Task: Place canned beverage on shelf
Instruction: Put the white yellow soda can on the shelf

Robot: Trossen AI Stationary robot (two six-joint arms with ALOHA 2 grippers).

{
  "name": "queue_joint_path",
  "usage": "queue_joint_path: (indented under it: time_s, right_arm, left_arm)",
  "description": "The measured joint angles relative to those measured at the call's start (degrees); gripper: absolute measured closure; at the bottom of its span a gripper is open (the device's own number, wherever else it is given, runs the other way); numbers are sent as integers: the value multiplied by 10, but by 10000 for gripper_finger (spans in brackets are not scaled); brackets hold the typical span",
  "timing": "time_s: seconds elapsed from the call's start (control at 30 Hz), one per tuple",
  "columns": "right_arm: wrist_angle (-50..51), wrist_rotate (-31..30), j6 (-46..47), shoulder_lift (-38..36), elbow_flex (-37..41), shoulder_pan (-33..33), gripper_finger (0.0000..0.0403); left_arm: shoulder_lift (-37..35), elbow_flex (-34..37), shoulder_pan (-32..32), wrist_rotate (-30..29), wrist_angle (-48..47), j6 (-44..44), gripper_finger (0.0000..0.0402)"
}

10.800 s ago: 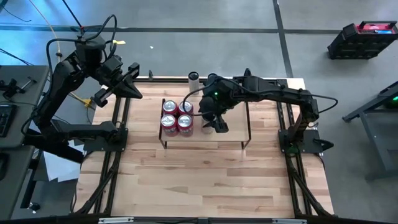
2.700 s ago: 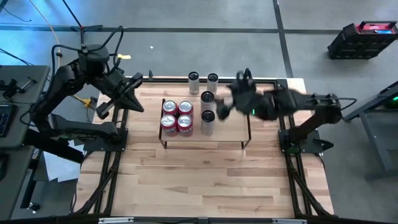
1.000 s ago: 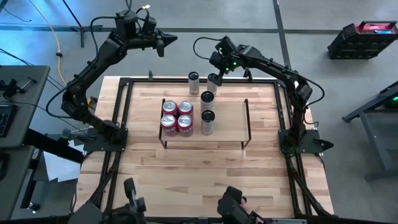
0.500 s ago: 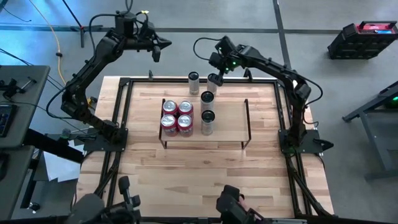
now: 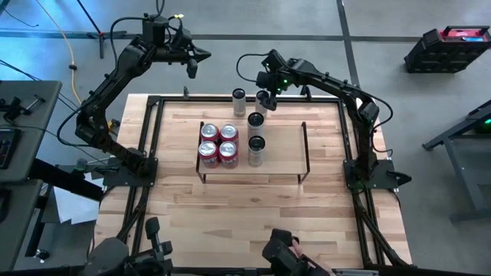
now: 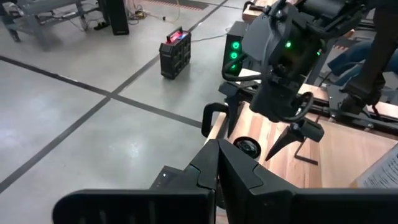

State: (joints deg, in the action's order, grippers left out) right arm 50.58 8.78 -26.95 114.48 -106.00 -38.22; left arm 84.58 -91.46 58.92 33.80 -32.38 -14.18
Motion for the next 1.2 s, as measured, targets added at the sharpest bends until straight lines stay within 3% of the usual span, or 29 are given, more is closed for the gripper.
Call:
queue_joint_path:
  time_s: [0.5,0.73,1.2]
  right_arm:
    - [-30,141,-145,12,0,-34,34]
    - [-27,150,-195,15,0,-42,34]
    - [-27,170,-212,33,-1,-48,34]
  left_arm:
    - [0,0,-14,5,-50,-11,401]
    - [0,0,-39,5,-54,-11,401]
    - [0,0,-73,6,-70,-10,401]
